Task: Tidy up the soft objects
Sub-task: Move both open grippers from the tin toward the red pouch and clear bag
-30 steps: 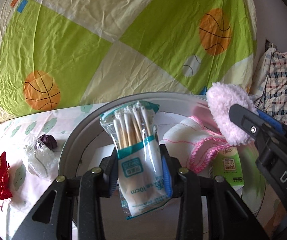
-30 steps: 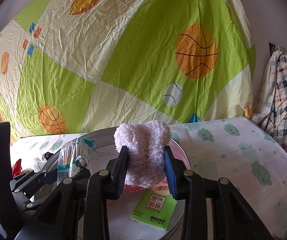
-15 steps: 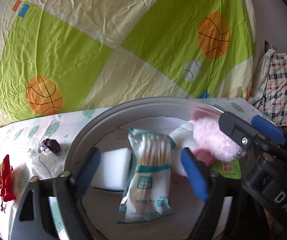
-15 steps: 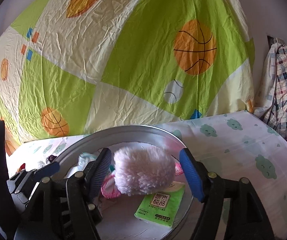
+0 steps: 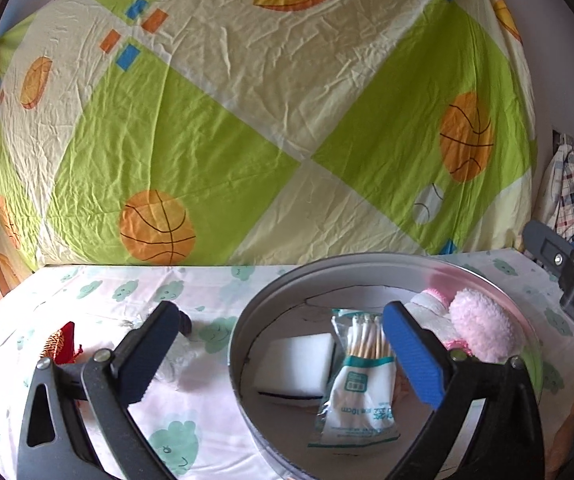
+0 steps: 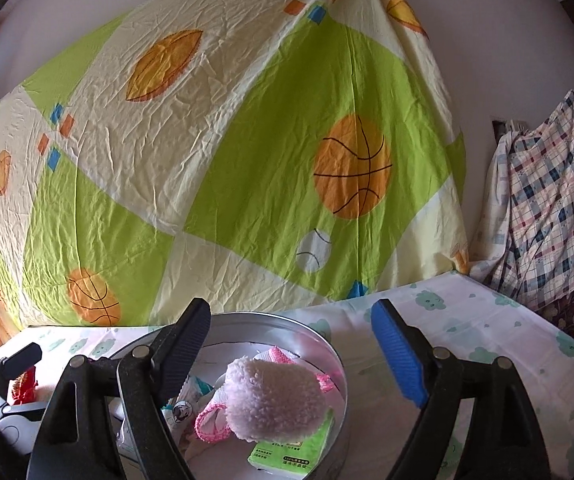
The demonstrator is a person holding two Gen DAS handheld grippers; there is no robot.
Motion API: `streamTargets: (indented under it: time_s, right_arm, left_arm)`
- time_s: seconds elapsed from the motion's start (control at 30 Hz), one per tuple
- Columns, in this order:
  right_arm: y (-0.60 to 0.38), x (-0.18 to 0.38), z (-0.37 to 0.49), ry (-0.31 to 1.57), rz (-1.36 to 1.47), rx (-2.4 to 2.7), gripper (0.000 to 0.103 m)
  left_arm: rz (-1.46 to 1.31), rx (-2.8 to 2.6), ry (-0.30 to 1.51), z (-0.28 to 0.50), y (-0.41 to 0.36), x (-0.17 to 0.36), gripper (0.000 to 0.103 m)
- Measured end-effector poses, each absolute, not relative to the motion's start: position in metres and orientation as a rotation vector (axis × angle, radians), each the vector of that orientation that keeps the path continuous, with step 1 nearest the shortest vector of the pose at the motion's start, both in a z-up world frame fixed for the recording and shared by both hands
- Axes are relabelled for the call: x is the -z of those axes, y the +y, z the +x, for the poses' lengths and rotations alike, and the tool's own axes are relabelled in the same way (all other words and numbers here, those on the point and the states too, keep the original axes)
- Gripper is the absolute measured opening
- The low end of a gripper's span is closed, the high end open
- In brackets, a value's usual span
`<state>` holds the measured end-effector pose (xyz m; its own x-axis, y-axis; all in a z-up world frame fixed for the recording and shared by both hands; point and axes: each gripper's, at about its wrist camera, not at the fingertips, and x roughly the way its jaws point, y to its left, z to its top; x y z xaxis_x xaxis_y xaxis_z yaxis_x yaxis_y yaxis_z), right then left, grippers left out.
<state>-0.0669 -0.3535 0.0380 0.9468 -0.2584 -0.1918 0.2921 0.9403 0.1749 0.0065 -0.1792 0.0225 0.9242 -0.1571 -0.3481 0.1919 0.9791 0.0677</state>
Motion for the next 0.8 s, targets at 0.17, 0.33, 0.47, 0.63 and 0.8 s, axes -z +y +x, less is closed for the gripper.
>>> streamTargets:
  time_s: [0.17,0.33,0.47,0.63,0.8]
  right_arm:
    - [-0.333,-0.038,-0.078,0.072,0.106,0.359,0.084]
    - [-0.323,-0.036,-0.082,0.063,0.117,0.347,0.084]
    - [-0.316,-0.034,-0.083,0.060,0.083,0.363,0.084]
    - [-0.319,-0.034,-0.091,0.038,0.111,0.403,0.084]
    - [-0.316,-0.035,-0.103,0.011,0.121,0.427,0.084]
  left_arm:
    - [0.079,0.141,0.403,0.013,-0.163,-0.015,0.103]
    - [0.059,0.111,0.406,0.012,-0.147,-0.011,0.103]
    - [0.062,0.099,0.400,0.010,-0.138,-0.009,0.103]
    - [0.062,0.098,0.393,0.008,-0.130,-0.008,0.103]
    - [0.064,0.101,0.397,0.007,-0.125,-0.006,0.103]
